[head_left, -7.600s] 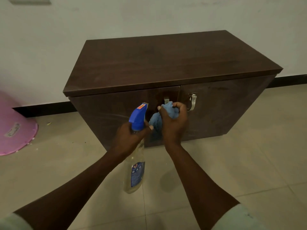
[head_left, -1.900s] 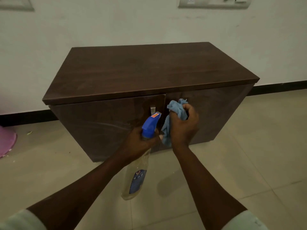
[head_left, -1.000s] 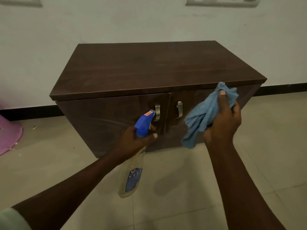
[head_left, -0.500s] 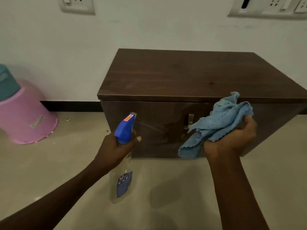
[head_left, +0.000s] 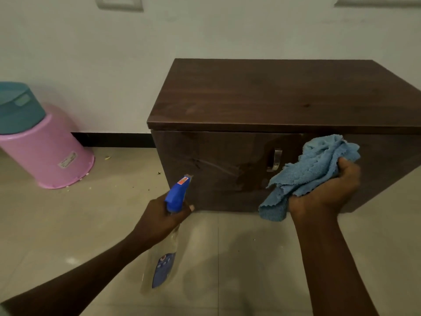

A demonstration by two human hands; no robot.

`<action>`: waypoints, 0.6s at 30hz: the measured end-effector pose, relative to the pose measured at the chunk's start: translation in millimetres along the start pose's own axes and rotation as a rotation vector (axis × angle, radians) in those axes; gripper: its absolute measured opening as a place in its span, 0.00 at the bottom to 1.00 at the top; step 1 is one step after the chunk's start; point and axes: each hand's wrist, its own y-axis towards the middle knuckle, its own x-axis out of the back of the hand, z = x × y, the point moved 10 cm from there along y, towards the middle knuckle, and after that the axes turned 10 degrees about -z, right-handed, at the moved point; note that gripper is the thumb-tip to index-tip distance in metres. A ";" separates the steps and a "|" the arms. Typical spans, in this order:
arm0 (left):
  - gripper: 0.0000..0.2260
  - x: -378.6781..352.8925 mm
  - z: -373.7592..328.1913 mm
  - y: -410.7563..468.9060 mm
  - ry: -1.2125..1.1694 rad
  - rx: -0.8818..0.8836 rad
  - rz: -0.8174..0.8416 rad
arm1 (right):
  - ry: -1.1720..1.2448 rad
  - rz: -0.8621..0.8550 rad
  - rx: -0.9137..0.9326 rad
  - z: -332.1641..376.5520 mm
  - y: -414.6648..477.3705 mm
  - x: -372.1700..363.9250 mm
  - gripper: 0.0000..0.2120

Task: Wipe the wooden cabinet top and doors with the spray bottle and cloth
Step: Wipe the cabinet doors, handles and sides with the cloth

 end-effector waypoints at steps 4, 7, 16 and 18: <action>0.07 -28.6 12.4 -10.5 0.025 0.000 0.115 | -0.063 0.001 0.033 -2.4 2.1 3.0 0.11; 0.08 -36.8 2.4 -5.5 0.002 -0.036 0.128 | -0.223 -0.062 0.150 -5.2 -0.2 8.3 0.22; 0.06 2.5 -20.2 21.2 -0.143 -0.067 -0.138 | -0.721 -0.029 0.779 -42.3 -59.7 -64.8 0.22; 0.06 12.2 -13.8 19.8 -0.120 -0.067 -0.168 | -0.728 -0.081 0.809 -58.4 -61.4 -65.4 0.20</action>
